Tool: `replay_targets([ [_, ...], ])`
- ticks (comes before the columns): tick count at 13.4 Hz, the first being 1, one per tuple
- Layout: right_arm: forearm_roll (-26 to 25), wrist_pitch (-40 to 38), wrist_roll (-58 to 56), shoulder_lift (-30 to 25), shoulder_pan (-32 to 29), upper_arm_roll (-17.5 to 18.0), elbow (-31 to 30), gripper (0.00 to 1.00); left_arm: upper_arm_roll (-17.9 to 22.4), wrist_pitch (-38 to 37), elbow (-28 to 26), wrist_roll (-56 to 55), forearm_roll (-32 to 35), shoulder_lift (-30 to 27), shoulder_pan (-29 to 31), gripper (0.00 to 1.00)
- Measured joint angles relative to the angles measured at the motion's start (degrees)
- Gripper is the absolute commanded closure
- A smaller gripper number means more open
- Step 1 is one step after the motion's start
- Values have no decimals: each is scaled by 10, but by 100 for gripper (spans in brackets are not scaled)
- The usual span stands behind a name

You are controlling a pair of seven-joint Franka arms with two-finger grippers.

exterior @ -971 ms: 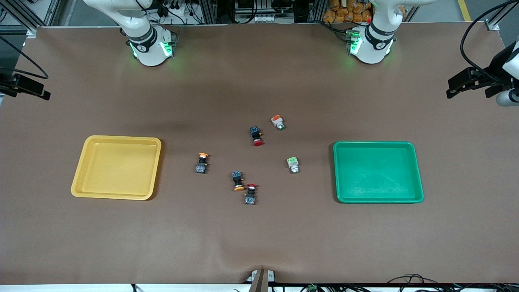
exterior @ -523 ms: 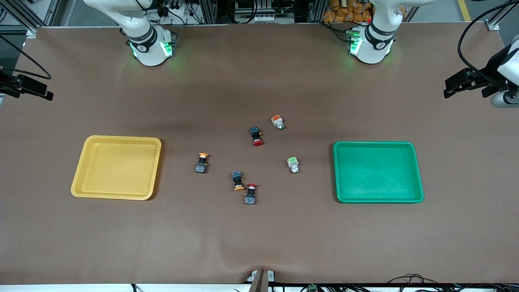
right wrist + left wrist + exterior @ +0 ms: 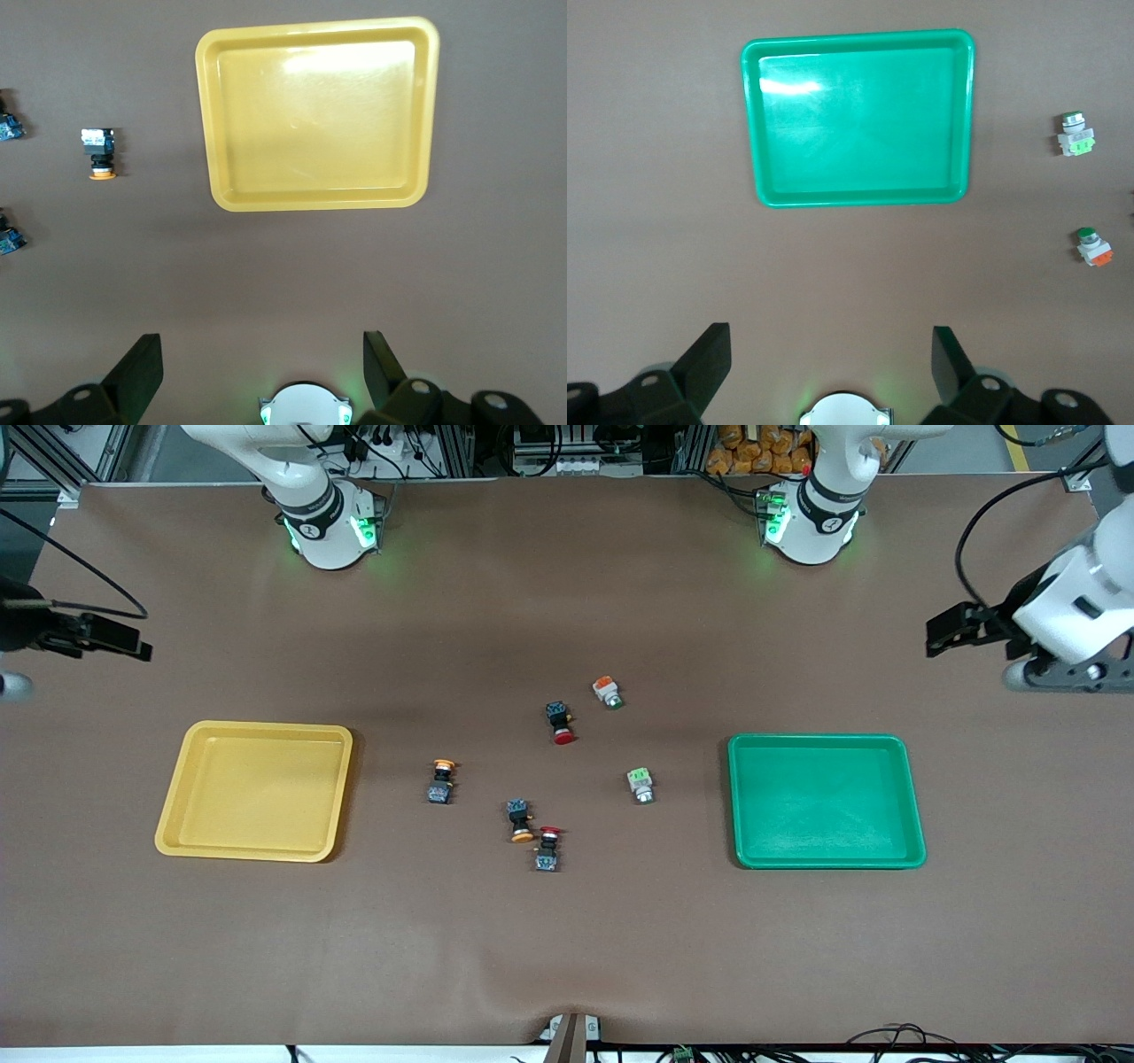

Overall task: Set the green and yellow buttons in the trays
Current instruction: 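Grasp the green and yellow buttons with the left and right grippers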

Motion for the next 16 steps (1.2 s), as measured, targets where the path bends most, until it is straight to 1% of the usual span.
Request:
replay_targets([
  [3, 27, 2, -1, 29, 18, 1, 1, 0, -12, 27, 0, 0, -12, 30, -1, 0],
  [5, 33, 11, -1, 61, 52, 2, 1, 0, -28, 48, -1, -16, -13, 49, -1, 0],
  [8, 33, 36, 2, 126, 109, 3, 8, 0, -55, 84, -1, -59, -13, 78, -2, 0],
  [12, 40, 159, 11, 202, 159, 4, 13, 0, -90, 136, -1, -134, -13, 122, -9, 0],
  [14, 55, 223, 22, 244, 191, 4, 14, 0, -95, 161, -2, -174, -13, 141, -29, 0],
  [16, 58, 282, 38, 279, 224, 5, 15, 0, -96, 191, -2, -210, -13, 162, -47, 0],
])
